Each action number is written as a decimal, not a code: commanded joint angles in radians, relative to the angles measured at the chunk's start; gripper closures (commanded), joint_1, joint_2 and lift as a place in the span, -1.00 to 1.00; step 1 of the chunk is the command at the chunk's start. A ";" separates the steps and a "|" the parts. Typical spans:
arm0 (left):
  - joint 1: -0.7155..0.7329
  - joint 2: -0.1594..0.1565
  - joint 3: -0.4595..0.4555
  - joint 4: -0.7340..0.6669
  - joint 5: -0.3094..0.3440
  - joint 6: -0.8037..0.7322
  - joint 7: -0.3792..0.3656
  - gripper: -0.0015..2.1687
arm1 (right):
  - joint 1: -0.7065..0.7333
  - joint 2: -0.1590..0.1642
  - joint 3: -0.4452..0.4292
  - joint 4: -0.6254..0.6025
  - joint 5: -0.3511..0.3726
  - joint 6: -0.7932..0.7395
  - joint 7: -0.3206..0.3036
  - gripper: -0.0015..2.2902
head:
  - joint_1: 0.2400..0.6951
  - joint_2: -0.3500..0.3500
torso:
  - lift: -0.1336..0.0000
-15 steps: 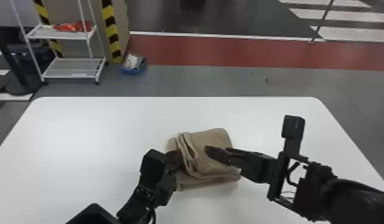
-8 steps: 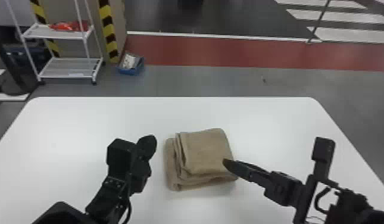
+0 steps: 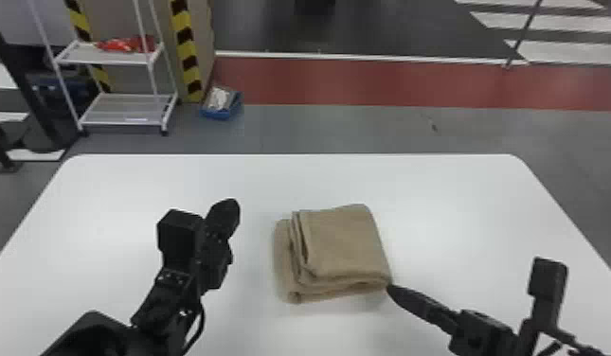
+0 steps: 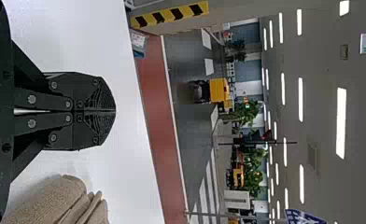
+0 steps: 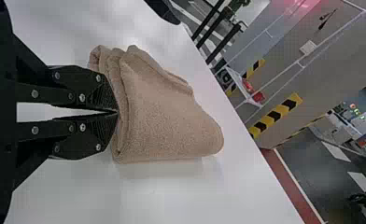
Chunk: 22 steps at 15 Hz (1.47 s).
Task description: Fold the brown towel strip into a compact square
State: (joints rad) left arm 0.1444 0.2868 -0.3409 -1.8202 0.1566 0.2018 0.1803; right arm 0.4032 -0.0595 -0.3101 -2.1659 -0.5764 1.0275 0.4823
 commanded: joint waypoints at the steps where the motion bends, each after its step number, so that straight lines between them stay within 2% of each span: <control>1: -0.006 -0.001 0.002 0.013 0.004 -0.009 0.001 0.90 | -0.004 0.000 -0.015 0.034 0.009 -0.013 0.004 0.76 | 1.00 -0.16 | -0.85; 7: -0.023 -0.005 0.002 0.027 0.009 -0.009 0.001 0.90 | -0.104 -0.003 0.040 0.201 0.053 -0.043 0.015 0.76 | 1.00 -0.19 | -0.85; 13: -0.022 0.003 0.000 0.021 0.009 -0.009 -0.001 0.90 | -0.264 0.000 0.105 0.317 0.136 -0.080 -0.057 0.76 | 1.00 -0.13 | -0.85; 16: -0.014 0.009 0.002 0.012 0.009 -0.009 -0.001 0.90 | -0.380 -0.006 0.141 0.371 0.178 -0.065 -0.102 0.76 | 1.00 -0.13 | -0.85; 18: -0.009 0.011 -0.001 0.010 0.009 -0.009 0.001 0.90 | -0.486 -0.008 0.163 0.456 0.216 -0.040 -0.105 0.76 | 1.00 -0.11 | -0.85; 20: -0.009 0.011 -0.006 0.012 0.006 -0.006 0.001 0.90 | -0.511 -0.008 0.166 0.482 0.210 -0.010 -0.088 0.76 | 1.00 -0.10 | -0.85; 22: -0.009 0.009 -0.013 0.012 0.003 -0.006 0.001 0.90 | -0.434 -0.016 0.138 0.419 0.171 -0.007 -0.062 0.76 | 1.00 -0.08 | -0.85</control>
State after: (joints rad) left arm 0.1349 0.2968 -0.3492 -1.8082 0.1618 0.1955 0.1810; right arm -0.0753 -0.0700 -0.1549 -1.7039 -0.3771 1.0179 0.4142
